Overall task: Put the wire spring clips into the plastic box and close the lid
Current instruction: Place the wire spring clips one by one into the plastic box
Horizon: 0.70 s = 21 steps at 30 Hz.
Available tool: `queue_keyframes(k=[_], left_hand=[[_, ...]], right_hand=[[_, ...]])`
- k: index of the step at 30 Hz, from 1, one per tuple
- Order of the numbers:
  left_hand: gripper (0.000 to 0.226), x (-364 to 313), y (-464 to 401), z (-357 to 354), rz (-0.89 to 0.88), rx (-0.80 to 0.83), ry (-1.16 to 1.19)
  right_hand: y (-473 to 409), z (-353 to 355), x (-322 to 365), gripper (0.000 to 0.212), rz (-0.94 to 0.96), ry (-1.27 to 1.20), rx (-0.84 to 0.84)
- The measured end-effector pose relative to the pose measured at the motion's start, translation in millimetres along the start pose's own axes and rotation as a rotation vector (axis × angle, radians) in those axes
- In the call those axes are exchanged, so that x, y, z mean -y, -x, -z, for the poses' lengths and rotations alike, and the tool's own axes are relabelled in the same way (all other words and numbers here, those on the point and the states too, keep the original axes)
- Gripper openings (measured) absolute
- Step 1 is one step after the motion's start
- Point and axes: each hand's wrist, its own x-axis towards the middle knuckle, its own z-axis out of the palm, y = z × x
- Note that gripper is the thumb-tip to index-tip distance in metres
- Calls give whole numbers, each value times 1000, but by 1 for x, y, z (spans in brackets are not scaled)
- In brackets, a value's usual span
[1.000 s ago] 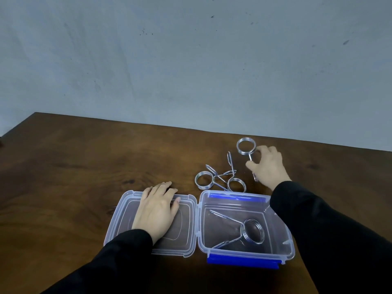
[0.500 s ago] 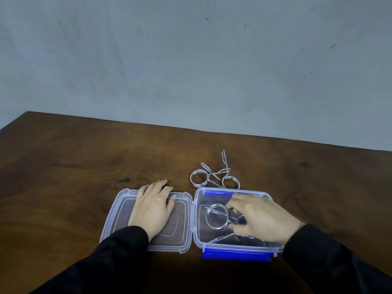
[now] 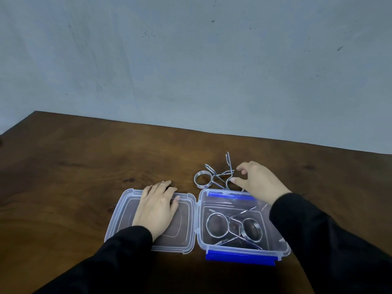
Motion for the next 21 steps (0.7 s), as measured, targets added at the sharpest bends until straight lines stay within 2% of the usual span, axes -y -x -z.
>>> queue_keyframes(k=[3, 10, 12, 15, 21], left_hand=[[32, 0, 0, -1, -3, -7, 15], [33, 0, 0, -1, -7, -10, 21], [33, 0, 0, -1, -3, -7, 19], [35, 1, 1, -1, -1, 6, 14], [36, 1, 0, -1, -5, 11, 5]], right_hand=[[-29, -10, -3, 70, -167, -2, 239], [-49, -22, 2, 78, -263, -89, 315], [-51, -23, 1, 74, -278, -139, 318], [-53, -29, -2, 54, -293, -196, 264], [-53, -25, -10, 35, -276, -346, 54]])
